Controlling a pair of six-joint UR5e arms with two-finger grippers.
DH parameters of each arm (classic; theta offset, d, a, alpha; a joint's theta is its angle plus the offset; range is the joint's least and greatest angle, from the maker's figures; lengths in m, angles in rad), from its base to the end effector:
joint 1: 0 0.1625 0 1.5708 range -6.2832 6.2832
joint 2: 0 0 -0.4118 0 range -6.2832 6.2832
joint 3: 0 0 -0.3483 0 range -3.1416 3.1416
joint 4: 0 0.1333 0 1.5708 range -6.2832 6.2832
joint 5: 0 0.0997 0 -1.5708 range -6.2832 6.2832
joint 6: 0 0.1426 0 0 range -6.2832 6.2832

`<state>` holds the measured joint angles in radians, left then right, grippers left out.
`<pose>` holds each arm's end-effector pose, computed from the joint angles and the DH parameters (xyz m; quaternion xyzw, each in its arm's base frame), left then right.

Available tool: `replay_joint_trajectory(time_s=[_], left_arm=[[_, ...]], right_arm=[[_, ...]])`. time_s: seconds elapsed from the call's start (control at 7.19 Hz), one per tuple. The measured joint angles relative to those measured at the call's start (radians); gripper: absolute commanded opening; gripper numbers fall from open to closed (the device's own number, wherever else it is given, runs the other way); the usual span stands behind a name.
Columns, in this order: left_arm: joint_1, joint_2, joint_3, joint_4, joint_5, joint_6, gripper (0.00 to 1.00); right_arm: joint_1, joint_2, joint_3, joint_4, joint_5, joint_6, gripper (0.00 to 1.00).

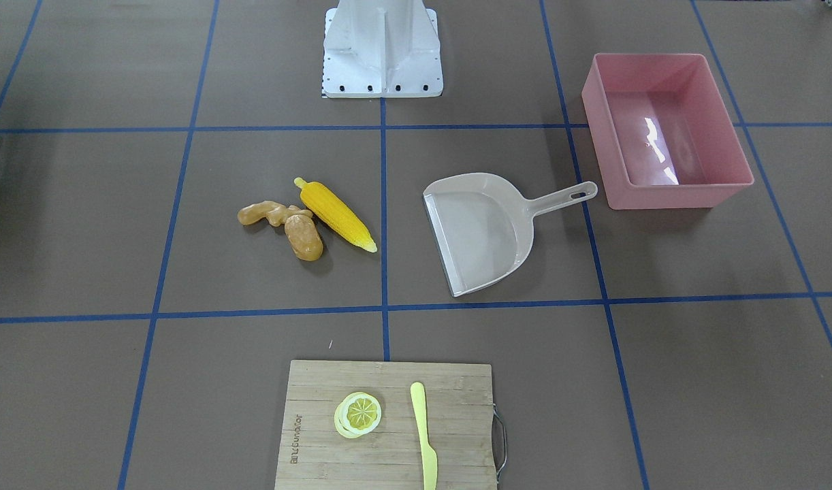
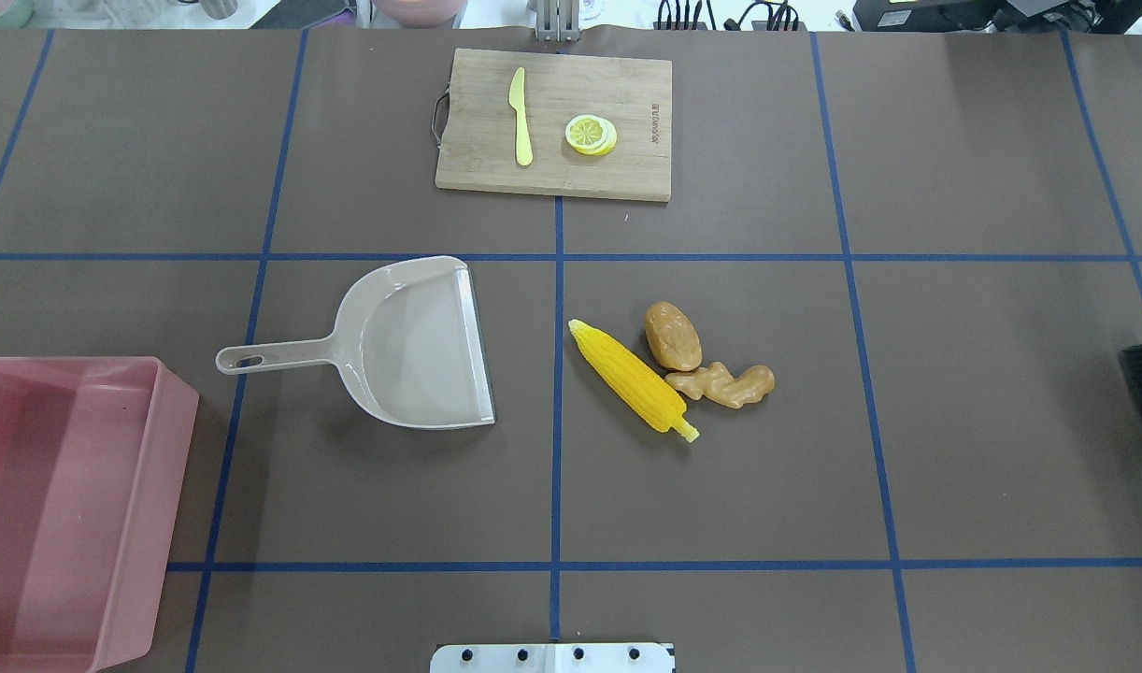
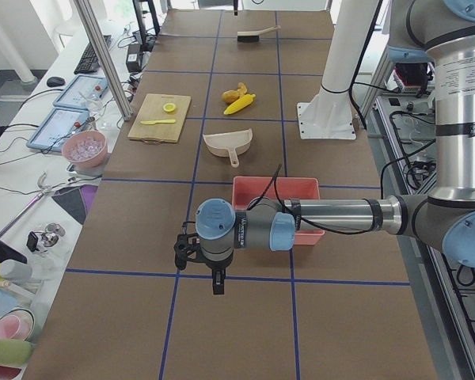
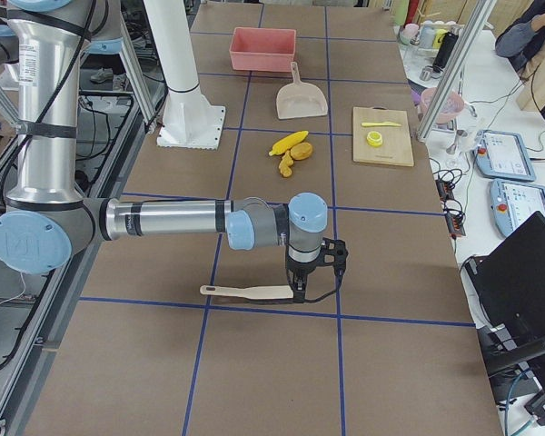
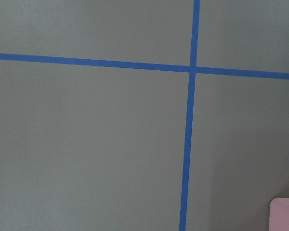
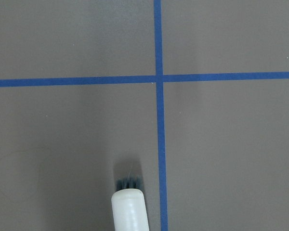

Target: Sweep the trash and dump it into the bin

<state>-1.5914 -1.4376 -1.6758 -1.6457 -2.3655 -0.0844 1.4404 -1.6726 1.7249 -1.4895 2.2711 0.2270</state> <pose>-0.0397 -0.3970 0.6756 0.0092 0.3874 -0.0393 0.9210 -0.0135 -0.4211 0.6487 0.0009 -0.3480 0.0224 0.9372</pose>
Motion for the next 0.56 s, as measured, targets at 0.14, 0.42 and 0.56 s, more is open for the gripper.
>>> replay_joint_trajectory(time_s=[0.14,0.42,0.56], left_arm=[[0.000,0.000,0.002,-0.001,0.000,0.000,0.98],[0.000,0.000,0.005,-0.002,-0.003,-0.001,0.98],[0.001,0.000,0.006,-0.002,-0.005,-0.003,0.98]], right_arm=[[0.000,0.001,0.000,0.000,-0.005,0.000,1.00],[0.000,-0.001,0.000,-0.001,-0.018,-0.001,1.00],[0.000,-0.004,-0.001,-0.001,-0.017,-0.001,1.00]])
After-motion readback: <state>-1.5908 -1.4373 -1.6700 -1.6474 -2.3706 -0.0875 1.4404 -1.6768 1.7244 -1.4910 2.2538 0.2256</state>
